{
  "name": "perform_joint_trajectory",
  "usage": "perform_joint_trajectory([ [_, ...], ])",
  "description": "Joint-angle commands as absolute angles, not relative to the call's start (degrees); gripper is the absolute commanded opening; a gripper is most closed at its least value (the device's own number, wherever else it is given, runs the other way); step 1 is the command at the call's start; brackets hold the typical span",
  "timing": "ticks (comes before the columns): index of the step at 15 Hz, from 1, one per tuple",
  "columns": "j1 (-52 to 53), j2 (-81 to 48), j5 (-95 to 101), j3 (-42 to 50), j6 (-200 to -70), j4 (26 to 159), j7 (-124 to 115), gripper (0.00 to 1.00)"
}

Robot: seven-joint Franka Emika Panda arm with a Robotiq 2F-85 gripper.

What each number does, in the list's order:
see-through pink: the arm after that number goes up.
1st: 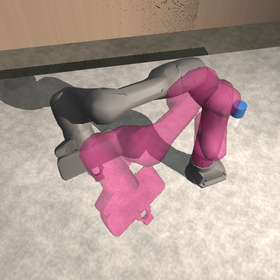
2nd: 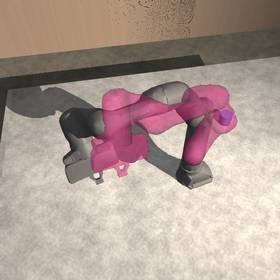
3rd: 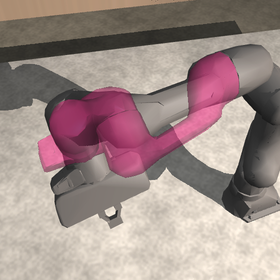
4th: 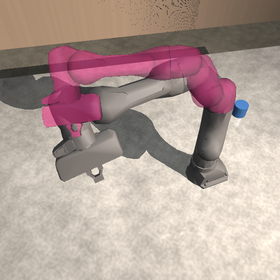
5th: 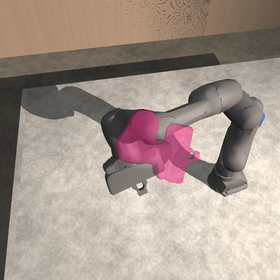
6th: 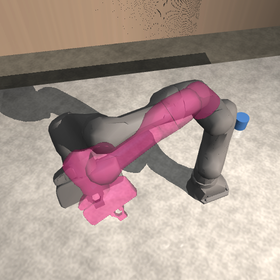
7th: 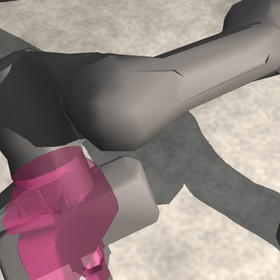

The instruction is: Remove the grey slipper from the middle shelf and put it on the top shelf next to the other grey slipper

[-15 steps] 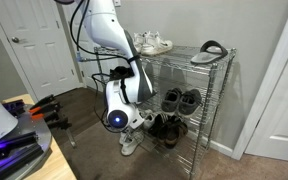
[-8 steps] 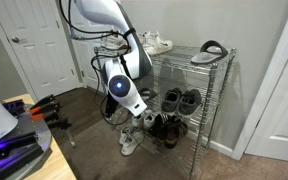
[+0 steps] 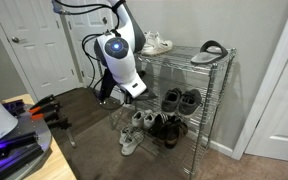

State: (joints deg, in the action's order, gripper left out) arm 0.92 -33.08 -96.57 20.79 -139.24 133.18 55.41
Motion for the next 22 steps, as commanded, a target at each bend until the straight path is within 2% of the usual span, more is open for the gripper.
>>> perform_joint_trajectory([
  [1,-1.1,-24.1,-83.8,19.6,-141.2,140.2,46.0,0.06],
  [8,-6.5,-6.7,-65.6,19.4,-140.3,151.2,33.5,0.06],
  [16,-15.3,16.3,-63.9,19.9,-142.7,163.9,31.8,0.06],
  [17,-16.3,13.0,-65.0,20.5,-141.1,159.2,32.2,0.05],
  [22,-21.5,22.7,-64.6,21.7,-142.3,161.7,31.5,0.05],
])
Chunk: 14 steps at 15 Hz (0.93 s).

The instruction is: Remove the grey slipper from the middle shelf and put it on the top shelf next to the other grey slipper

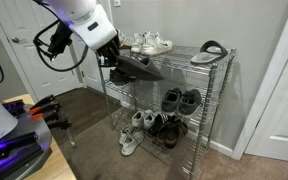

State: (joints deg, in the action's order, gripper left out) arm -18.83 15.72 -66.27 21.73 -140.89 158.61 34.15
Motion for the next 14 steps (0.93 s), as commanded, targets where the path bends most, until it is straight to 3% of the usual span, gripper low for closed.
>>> perform_joint_trajectory([
  [1,-22.0,21.2,-64.7,22.3,-141.1,159.1,31.4,0.05],
  [9,-27.6,31.2,-61.3,27.0,-136.2,160.8,30.7,0.05],
  [14,-24.2,26.6,-70.1,31.6,-125.7,159.0,37.6,0.05],
])
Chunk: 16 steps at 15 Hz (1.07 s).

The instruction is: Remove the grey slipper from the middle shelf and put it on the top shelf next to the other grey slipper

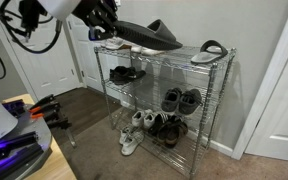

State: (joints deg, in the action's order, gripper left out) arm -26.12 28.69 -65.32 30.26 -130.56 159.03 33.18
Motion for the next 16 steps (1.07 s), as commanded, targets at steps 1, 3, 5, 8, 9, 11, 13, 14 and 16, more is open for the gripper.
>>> perform_joint_trajectory([
  [1,-23.0,24.4,-72.5,31.8,-124.0,159.1,40.3,0.06],
  [3,-20.6,20.4,-79.1,30.4,-122.1,159.4,44.5,0.05],
  [5,-18.8,16.0,-87.0,28.4,-120.3,159.8,49.1,0.05],
  [8,-17.7,9.7,-101.0,24.6,-118.4,159.5,55.2,0.05],
  [9,-17.8,7.4,-105.8,23.8,-116.9,158.9,56.9,0.05],
  [11,-18.3,3.4,-113.4,22.8,-113.2,157.8,59.0,0.05],
  [13,-18.5,-0.6,-117.9,22.3,-108.8,156.7,60.4,0.05],
  [14,-18.4,-2.6,-119.6,22.1,-106.5,156.0,60.9,0.05],
  [16,-17.6,-7.1,-123.7,21.2,-102.9,154.0,62.3,0.05],
])
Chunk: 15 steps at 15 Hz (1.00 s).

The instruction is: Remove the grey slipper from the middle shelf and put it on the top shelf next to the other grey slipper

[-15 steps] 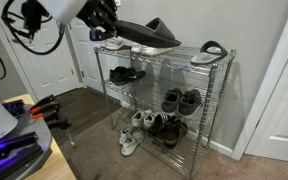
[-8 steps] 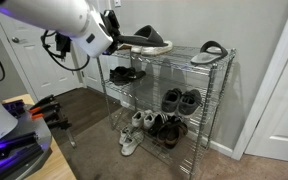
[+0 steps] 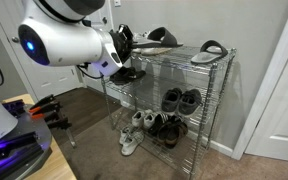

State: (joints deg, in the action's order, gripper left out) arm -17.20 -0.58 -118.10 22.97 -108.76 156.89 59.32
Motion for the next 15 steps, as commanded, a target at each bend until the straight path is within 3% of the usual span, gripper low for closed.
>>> perform_joint_trajectory([
  [1,-17.1,-9.5,-125.7,20.6,-101.1,152.7,63.0,0.05],
  [15,-15.0,-32.5,-135.0,16.9,-94.2,133.7,63.4,0.05],
])
